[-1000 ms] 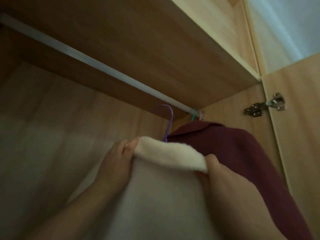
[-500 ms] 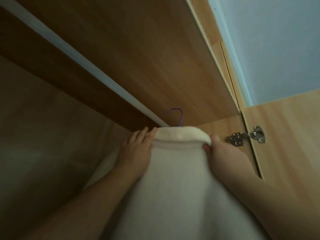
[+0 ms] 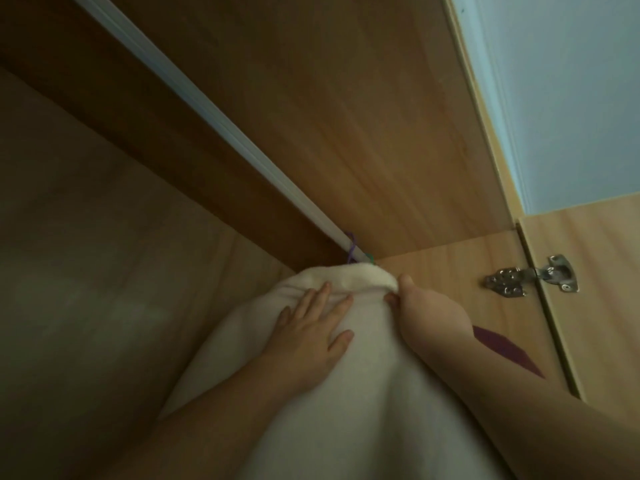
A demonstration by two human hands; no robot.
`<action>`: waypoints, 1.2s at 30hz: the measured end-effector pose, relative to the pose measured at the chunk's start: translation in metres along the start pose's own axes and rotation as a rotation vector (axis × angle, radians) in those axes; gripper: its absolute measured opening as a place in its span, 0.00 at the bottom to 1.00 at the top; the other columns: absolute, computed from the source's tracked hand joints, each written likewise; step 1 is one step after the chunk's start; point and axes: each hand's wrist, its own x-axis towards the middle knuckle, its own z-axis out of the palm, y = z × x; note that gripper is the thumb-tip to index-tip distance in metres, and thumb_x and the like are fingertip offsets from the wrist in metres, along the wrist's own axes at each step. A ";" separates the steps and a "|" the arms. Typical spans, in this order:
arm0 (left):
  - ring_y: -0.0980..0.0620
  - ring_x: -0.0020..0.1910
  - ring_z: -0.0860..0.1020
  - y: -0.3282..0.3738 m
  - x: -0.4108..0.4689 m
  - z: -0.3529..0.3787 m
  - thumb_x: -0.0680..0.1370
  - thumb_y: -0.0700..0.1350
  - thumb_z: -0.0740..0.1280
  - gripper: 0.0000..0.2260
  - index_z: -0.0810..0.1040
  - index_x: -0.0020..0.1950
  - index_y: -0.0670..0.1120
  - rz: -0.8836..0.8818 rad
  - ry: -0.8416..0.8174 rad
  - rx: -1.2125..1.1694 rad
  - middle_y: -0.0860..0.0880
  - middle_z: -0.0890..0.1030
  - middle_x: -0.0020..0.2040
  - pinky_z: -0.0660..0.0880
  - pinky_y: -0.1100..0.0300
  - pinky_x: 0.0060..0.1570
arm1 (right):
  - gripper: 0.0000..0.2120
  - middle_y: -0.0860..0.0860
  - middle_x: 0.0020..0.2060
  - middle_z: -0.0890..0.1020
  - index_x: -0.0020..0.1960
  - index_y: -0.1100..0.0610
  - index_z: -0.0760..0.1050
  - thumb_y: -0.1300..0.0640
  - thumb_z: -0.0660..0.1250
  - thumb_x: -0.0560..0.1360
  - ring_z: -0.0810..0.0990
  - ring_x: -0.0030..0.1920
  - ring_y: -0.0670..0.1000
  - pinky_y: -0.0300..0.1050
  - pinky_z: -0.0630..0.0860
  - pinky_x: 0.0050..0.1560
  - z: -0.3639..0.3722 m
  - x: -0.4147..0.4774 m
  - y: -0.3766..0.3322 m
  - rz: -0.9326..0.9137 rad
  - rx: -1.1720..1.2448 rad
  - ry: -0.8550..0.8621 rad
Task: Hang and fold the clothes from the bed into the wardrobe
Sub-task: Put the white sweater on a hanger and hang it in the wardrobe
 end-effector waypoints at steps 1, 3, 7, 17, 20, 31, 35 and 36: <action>0.55 0.80 0.41 0.000 -0.003 0.002 0.74 0.69 0.39 0.31 0.39 0.77 0.68 -0.006 -0.016 -0.003 0.59 0.40 0.81 0.48 0.44 0.76 | 0.10 0.47 0.34 0.74 0.56 0.49 0.61 0.44 0.50 0.82 0.78 0.38 0.57 0.48 0.67 0.33 0.002 -0.005 -0.001 0.003 -0.016 -0.017; 0.55 0.80 0.42 0.000 -0.010 0.002 0.76 0.69 0.40 0.30 0.40 0.77 0.67 -0.012 -0.049 -0.004 0.59 0.40 0.81 0.49 0.43 0.76 | 0.11 0.50 0.40 0.80 0.57 0.50 0.61 0.43 0.50 0.82 0.81 0.41 0.58 0.48 0.68 0.35 0.002 -0.015 -0.003 0.001 -0.058 -0.055; 0.54 0.80 0.41 0.008 -0.029 -0.018 0.81 0.65 0.46 0.27 0.41 0.79 0.65 -0.034 -0.094 -0.007 0.57 0.40 0.81 0.47 0.41 0.77 | 0.14 0.54 0.55 0.79 0.63 0.54 0.63 0.48 0.50 0.82 0.80 0.54 0.59 0.50 0.72 0.43 -0.018 -0.037 -0.009 -0.013 -0.099 -0.073; 0.53 0.80 0.44 0.123 -0.114 -0.075 0.71 0.69 0.35 0.34 0.38 0.77 0.65 -0.019 -0.059 -0.037 0.57 0.47 0.82 0.47 0.47 0.78 | 0.30 0.50 0.79 0.56 0.80 0.49 0.50 0.41 0.47 0.80 0.57 0.77 0.56 0.58 0.65 0.69 -0.101 -0.155 -0.004 -0.035 -0.162 -0.227; 0.52 0.80 0.46 0.177 -0.156 -0.069 0.73 0.69 0.38 0.34 0.40 0.79 0.64 0.004 -0.090 -0.085 0.56 0.50 0.82 0.49 0.47 0.78 | 0.30 0.47 0.80 0.55 0.80 0.46 0.49 0.39 0.46 0.80 0.54 0.79 0.52 0.55 0.62 0.73 -0.125 -0.228 0.015 -0.010 -0.132 -0.278; 0.41 0.79 0.55 0.421 -0.350 -0.029 0.76 0.63 0.54 0.31 0.59 0.79 0.56 0.252 -0.410 -0.275 0.46 0.63 0.79 0.56 0.37 0.75 | 0.30 0.50 0.75 0.67 0.78 0.49 0.62 0.45 0.60 0.77 0.63 0.76 0.55 0.56 0.66 0.71 -0.254 -0.585 0.144 0.481 -0.209 -0.593; 0.46 0.81 0.42 0.555 -0.445 -0.013 0.79 0.64 0.51 0.32 0.44 0.80 0.60 0.311 -0.755 -0.453 0.50 0.49 0.82 0.44 0.43 0.78 | 0.33 0.54 0.77 0.63 0.79 0.50 0.60 0.48 0.65 0.77 0.61 0.77 0.59 0.59 0.62 0.73 -0.344 -0.706 0.193 0.769 -0.248 -0.729; 0.46 0.80 0.41 0.592 -0.467 -0.013 0.79 0.63 0.52 0.32 0.44 0.80 0.60 0.344 -0.808 -0.495 0.50 0.48 0.82 0.44 0.44 0.78 | 0.33 0.54 0.78 0.62 0.79 0.50 0.59 0.48 0.64 0.77 0.59 0.77 0.58 0.58 0.61 0.74 -0.372 -0.734 0.206 0.825 -0.276 -0.774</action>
